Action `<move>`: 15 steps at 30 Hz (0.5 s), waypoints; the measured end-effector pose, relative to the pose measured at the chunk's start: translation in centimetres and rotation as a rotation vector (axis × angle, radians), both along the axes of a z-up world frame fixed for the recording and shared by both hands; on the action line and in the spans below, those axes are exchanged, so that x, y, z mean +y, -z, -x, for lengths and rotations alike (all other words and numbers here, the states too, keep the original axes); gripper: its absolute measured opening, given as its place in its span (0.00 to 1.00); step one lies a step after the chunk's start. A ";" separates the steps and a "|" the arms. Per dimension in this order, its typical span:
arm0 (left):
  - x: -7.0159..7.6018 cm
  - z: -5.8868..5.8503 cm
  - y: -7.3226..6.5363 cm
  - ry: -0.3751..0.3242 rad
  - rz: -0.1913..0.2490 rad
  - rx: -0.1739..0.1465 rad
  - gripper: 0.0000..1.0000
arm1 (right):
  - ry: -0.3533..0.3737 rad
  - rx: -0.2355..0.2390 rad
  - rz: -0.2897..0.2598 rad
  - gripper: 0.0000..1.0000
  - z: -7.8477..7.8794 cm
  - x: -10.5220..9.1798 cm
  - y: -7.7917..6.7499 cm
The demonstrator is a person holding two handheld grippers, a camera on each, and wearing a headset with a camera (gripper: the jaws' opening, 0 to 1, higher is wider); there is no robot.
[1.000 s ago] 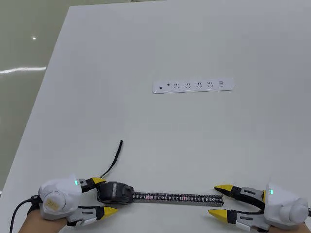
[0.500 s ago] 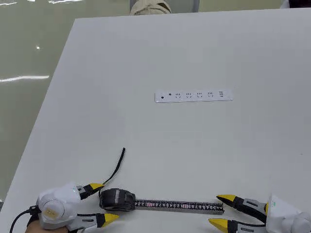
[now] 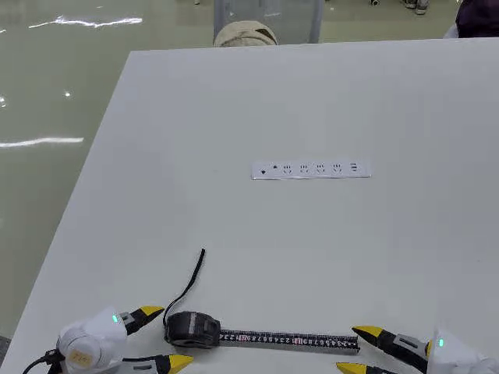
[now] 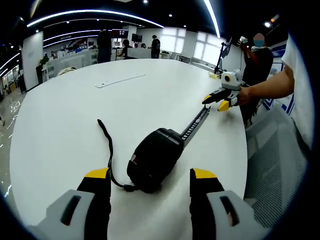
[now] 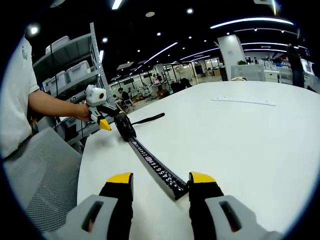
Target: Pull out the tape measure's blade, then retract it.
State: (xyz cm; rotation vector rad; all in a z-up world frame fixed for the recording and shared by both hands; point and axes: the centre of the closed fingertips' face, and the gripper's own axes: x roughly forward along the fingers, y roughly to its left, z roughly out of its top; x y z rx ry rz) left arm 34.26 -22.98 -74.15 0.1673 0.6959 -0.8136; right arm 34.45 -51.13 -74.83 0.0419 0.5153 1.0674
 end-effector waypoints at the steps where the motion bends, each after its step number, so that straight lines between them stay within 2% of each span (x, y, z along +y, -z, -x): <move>1: 0.1 0.1 -0.1 -0.007 0.003 -0.003 0.62 | 0.005 0.003 -0.004 0.45 0.0 -0.1 -0.1; 6: 0.3 0.5 -0.5 -0.034 0.015 -0.013 0.63 | 0.022 0.004 -0.009 0.45 0.4 -0.2 -0.6; 11: 0.3 1.1 -0.8 -0.062 0.029 -0.013 0.64 | 0.046 -0.016 0.006 0.47 0.6 -0.4 -1.1; 15: 0.5 1.4 -1.2 -0.093 0.049 -0.018 0.65 | 0.077 -0.026 -0.011 0.48 0.6 -0.6 -1.8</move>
